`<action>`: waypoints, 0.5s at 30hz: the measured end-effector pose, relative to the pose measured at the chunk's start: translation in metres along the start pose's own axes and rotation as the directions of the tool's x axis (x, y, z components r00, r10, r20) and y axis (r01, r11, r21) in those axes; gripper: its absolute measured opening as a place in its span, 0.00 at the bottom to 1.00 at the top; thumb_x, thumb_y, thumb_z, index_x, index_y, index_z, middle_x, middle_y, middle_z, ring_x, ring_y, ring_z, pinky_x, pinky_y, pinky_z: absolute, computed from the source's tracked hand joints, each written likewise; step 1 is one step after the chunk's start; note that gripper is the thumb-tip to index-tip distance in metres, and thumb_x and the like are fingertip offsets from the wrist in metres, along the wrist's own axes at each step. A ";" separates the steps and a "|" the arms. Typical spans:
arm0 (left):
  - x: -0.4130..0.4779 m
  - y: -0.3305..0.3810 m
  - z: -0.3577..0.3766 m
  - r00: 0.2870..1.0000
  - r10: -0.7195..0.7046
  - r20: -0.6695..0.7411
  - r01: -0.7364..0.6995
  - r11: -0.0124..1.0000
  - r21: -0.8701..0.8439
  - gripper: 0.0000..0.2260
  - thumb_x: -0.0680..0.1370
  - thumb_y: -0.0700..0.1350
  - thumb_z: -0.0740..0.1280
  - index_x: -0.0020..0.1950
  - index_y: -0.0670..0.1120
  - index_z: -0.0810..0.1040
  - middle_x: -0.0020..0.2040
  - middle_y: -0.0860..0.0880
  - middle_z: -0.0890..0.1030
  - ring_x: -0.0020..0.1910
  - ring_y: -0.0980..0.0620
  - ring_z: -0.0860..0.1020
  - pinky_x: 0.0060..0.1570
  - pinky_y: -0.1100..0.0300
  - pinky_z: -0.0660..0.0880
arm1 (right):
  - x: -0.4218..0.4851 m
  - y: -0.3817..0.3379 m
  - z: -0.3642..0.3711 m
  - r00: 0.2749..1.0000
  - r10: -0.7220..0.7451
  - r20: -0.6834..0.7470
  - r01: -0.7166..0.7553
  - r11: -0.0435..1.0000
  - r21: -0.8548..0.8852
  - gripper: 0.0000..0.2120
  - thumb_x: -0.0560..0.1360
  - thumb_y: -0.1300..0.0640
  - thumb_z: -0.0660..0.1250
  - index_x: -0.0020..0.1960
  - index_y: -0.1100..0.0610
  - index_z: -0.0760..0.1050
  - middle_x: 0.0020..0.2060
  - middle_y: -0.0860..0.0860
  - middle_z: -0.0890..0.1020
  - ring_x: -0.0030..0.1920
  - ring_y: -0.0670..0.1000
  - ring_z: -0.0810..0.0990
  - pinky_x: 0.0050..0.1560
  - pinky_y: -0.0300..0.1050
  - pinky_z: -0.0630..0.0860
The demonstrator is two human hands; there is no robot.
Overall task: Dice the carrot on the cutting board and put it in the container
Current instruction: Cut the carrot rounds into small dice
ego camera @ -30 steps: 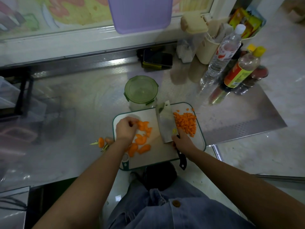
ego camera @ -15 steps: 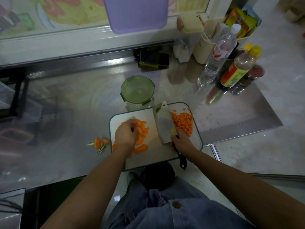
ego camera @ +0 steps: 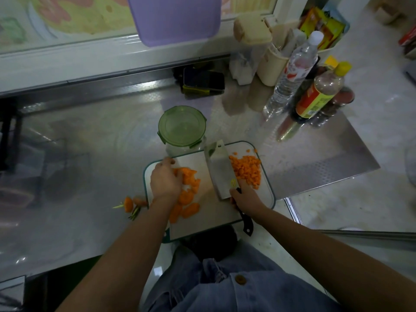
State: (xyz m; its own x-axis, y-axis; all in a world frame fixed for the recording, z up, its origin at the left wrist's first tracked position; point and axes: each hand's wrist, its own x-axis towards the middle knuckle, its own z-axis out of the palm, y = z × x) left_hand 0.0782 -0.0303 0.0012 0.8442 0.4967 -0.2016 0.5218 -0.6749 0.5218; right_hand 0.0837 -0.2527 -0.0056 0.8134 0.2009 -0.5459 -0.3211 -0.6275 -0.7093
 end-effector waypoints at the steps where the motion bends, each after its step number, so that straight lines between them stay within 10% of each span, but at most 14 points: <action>1: 0.002 0.000 0.000 0.998 0.062 -0.001 -0.062 0.997 0.037 0.15 0.76 0.42 0.66 0.62 0.45 0.75 0.52 0.40 0.77 0.51 0.41 0.76 0.48 0.50 0.75 | 0.000 0.000 0.000 1.000 0.004 -0.002 -0.004 1.000 -0.003 0.13 0.80 0.58 0.56 0.64 0.56 0.67 0.38 0.55 0.78 0.38 0.54 0.77 0.45 0.54 0.76; 8: 0.007 0.003 0.002 0.971 0.205 0.126 -0.236 0.917 0.322 0.07 0.74 0.35 0.64 0.48 0.41 0.80 0.52 0.40 0.72 0.55 0.41 0.70 0.47 0.50 0.72 | 0.000 -0.003 -0.001 1.000 0.021 0.003 -0.021 0.999 -0.030 0.13 0.80 0.58 0.57 0.63 0.58 0.67 0.40 0.57 0.78 0.41 0.58 0.78 0.47 0.57 0.77; 15: 0.006 0.006 -0.004 0.978 0.159 0.137 -0.170 0.983 0.075 0.03 0.73 0.42 0.71 0.44 0.44 0.80 0.44 0.45 0.81 0.45 0.46 0.79 0.45 0.57 0.73 | -0.004 -0.008 -0.009 0.998 0.021 0.066 -0.025 0.998 0.059 0.12 0.79 0.63 0.56 0.61 0.55 0.67 0.36 0.57 0.79 0.32 0.52 0.79 0.37 0.49 0.80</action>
State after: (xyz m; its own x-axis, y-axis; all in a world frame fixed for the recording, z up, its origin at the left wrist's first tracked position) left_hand 0.0864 -0.0290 0.0067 0.9251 0.3040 -0.2277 0.3784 -0.7885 0.4849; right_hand 0.0874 -0.2552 0.0059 0.7728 0.2367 -0.5889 -0.3691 -0.5872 -0.7204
